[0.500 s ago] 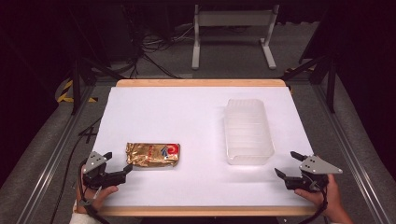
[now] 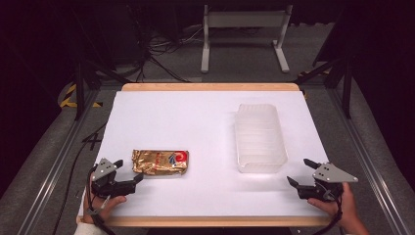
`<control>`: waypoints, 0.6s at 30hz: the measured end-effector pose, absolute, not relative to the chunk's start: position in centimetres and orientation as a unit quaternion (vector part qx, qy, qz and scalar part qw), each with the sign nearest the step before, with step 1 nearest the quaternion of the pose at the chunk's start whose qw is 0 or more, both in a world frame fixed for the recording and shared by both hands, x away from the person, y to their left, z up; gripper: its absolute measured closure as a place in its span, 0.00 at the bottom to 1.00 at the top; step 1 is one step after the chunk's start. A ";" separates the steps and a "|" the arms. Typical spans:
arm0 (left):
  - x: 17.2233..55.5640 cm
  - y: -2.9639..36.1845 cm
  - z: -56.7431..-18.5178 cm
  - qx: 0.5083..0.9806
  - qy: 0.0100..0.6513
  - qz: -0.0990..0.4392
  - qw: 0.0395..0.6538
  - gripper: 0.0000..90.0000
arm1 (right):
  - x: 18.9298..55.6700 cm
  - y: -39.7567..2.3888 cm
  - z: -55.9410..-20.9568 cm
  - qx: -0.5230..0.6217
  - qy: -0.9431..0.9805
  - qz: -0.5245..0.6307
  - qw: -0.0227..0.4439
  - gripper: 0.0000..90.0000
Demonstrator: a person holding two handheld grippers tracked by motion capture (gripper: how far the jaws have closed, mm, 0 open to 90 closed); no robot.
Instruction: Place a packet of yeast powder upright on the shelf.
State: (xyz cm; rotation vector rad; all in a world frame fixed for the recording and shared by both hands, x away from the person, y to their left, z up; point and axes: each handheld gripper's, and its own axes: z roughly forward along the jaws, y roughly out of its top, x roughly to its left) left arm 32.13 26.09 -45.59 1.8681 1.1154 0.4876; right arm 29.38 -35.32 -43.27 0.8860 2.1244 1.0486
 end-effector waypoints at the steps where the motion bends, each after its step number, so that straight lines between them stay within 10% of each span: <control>1: 32.3 25.9 -45.6 0.755 0.446 0.192 0.440 0.11 | 29.4 -35.3 -43.3 0.334 0.802 0.394 0.301 0.19; 18: 33.6 26.1 -45.9 0.704 0.524 0.115 0.465 0.19 | 29.5 -35.2 -43.4 0.327 0.806 0.390 0.302 0.19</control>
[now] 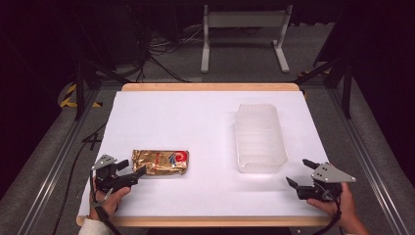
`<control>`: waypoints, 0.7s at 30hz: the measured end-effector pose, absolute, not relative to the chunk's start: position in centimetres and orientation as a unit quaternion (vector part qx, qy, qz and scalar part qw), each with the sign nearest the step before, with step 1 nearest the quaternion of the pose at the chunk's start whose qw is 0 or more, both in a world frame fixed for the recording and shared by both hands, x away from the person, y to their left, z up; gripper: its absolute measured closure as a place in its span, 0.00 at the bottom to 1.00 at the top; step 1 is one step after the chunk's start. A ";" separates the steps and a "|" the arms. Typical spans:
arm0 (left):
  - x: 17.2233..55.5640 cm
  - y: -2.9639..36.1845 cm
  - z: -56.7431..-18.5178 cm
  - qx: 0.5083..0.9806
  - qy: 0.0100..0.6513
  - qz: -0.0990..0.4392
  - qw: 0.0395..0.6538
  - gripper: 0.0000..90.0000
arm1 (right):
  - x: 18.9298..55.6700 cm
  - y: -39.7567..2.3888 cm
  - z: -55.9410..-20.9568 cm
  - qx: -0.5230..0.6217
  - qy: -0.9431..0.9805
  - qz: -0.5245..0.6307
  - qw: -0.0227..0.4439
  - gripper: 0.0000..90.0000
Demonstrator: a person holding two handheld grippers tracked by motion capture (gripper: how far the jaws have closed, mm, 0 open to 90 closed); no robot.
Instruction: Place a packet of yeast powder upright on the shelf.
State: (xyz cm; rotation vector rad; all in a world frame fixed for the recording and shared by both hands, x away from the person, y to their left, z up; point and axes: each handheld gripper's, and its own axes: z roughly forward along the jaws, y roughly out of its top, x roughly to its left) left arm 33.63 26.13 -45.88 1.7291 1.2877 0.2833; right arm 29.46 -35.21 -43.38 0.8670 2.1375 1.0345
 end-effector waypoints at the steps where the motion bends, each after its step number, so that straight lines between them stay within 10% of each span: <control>1: 33.8 26.1 -46.0 0.705 0.527 0.107 0.461 0.19 | 29.5 -35.2 -43.4 0.327 0.806 0.391 0.302 0.19; 11: 34.5 25.5 -46.1 0.720 0.530 0.089 0.440 0.30 | 29.5 -35.2 -43.4 0.328 0.808 0.386 0.302 0.19; 21: 34.4 25.4 -45.8 0.716 0.518 0.116 0.454 0.83 | 29.4 -35.3 -43.3 0.329 0.803 0.388 0.311 0.20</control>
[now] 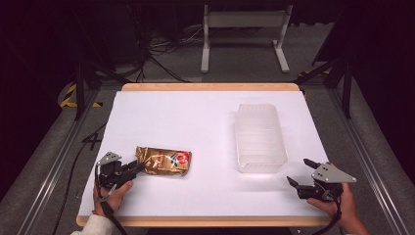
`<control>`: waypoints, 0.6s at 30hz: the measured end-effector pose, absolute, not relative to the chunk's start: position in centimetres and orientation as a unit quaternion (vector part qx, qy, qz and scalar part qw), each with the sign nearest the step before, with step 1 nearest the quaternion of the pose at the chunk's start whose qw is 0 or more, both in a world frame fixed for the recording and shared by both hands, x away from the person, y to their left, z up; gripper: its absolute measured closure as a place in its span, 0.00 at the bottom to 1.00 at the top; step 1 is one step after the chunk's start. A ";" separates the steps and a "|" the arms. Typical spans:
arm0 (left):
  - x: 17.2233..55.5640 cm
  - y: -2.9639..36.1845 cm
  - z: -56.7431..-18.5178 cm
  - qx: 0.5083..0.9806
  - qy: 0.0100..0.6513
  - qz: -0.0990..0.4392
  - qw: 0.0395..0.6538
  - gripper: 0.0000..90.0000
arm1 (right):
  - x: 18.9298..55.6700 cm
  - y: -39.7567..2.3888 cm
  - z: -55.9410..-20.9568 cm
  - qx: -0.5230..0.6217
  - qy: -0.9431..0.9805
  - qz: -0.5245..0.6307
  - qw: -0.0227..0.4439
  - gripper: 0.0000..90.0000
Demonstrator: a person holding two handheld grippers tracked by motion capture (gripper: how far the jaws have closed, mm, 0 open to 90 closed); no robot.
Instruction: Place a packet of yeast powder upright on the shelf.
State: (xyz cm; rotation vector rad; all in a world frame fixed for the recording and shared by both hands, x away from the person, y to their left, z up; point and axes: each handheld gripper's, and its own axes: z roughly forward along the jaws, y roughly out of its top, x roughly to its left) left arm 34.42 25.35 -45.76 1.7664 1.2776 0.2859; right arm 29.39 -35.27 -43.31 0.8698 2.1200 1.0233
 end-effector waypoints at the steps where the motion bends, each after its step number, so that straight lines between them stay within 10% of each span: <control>1: 34.3 25.4 -45.6 0.713 0.513 0.120 0.462 0.86 | 29.4 -35.3 -43.3 0.329 0.803 0.388 0.311 0.20; 18: 33.2 22.7 -41.5 0.691 0.429 0.148 0.563 0.95 | 29.3 -35.4 -43.3 0.329 0.804 0.386 0.310 0.20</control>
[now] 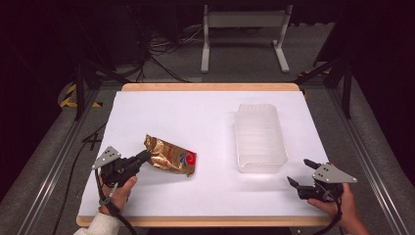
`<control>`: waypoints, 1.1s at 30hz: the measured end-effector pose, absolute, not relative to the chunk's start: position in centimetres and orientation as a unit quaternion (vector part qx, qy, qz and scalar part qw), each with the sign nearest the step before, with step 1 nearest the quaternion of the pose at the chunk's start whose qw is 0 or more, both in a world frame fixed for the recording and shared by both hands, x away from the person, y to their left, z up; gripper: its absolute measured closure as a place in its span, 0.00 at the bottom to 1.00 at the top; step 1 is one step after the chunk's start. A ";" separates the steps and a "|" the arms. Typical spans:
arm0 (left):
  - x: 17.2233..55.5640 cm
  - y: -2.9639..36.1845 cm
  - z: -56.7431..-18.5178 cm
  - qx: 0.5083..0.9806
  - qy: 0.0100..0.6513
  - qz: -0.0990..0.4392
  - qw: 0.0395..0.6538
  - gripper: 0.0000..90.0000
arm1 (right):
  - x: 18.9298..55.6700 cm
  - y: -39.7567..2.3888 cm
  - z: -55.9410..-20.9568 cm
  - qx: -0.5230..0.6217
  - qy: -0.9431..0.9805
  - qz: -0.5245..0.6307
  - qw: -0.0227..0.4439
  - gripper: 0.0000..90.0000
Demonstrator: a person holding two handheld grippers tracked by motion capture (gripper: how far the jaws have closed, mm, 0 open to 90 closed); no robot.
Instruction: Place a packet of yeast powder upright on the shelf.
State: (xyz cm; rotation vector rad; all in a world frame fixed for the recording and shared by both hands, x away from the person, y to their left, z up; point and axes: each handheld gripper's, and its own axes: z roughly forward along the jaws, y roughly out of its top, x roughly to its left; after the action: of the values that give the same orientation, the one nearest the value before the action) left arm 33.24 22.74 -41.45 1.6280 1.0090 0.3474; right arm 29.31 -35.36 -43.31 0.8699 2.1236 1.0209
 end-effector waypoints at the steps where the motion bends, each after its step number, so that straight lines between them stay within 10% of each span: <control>1: 33.3 22.5 -41.2 0.694 0.423 0.146 0.564 0.95 | 29.3 -35.4 -43.3 0.329 0.804 0.387 0.310 0.20; 33: 35.0 14.9 -36.1 0.745 0.248 0.130 0.606 0.97 | 29.1 -35.7 -43.2 0.334 0.798 0.396 0.310 0.19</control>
State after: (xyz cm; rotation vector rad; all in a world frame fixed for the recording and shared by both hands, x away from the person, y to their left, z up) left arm 35.04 14.92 -36.08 1.7218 0.5729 0.3007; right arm 29.12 -35.66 -43.24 0.8820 2.1071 1.0457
